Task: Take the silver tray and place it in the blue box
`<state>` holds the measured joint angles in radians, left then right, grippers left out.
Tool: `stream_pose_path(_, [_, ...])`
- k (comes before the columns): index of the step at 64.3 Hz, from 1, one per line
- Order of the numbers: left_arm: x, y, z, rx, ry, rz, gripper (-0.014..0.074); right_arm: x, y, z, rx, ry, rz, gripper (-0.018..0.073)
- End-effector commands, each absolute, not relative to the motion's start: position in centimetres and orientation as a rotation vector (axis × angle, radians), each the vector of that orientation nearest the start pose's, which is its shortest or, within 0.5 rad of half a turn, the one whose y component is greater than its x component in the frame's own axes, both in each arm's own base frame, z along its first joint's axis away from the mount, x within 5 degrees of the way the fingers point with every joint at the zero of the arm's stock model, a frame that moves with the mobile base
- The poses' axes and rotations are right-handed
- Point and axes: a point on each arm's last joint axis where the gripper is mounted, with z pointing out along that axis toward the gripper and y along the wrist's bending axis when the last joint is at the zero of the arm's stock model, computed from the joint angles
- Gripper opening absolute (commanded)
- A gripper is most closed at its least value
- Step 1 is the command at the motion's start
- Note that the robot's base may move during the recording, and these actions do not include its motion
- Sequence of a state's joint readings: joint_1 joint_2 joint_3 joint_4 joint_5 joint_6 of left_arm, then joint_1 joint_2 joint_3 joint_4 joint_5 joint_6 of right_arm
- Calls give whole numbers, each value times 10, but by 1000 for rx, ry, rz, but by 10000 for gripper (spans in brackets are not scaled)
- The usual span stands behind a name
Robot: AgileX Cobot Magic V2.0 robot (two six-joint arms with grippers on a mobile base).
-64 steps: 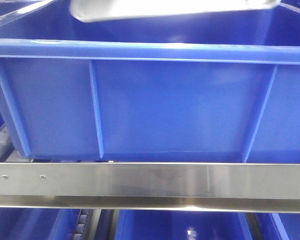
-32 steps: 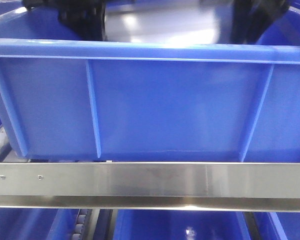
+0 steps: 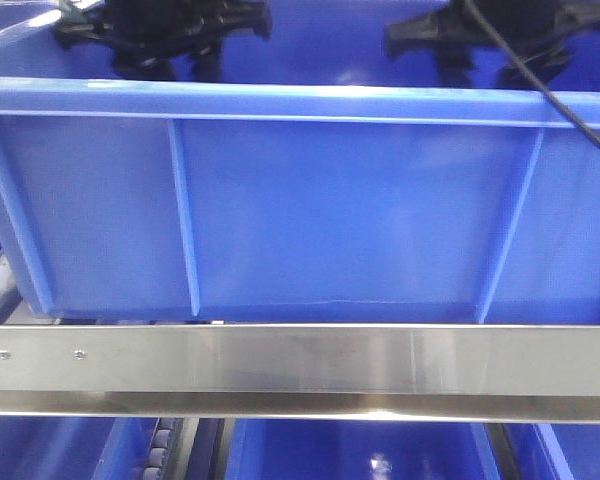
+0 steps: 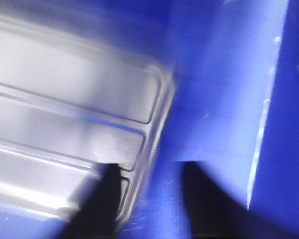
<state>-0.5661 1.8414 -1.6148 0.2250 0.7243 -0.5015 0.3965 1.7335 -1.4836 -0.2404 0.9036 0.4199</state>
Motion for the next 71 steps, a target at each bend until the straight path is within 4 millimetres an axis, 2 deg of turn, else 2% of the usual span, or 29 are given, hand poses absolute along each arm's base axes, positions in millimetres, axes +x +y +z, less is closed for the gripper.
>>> stream_pose_path(1, [360,-210,351,206,2265,-287,413,351,125,345,-107,2448,4,629])
stream_pose_path(10, [354,-205,369,212,2288,-246,442,340,120,368,-86,2419,12,589])
stream_pose_path(16, [343,-197,386,242,2281,-221,438,328,116,383,-80,2391,25,508])
stream_pose_path(27, [312,-176,414,308,2280,-165,370,303,107,404,-73,2342,48,207])
stream_pose_path(34, [288,-163,423,379,2269,-132,258,285,102,408,-89,2313,50,38])
stream_pose_path(41, [262,-149,423,391,2252,-143,122,267,96,402,-119,2291,44,57])
stream_pose_path(53, [214,-120,413,395,2193,-186,-109,230,89,383,-180,2238,87,57])
stream_pose_path(71, [135,-72,389,408,1988,-265,-97,154,69,365,-276,2002,239,57])
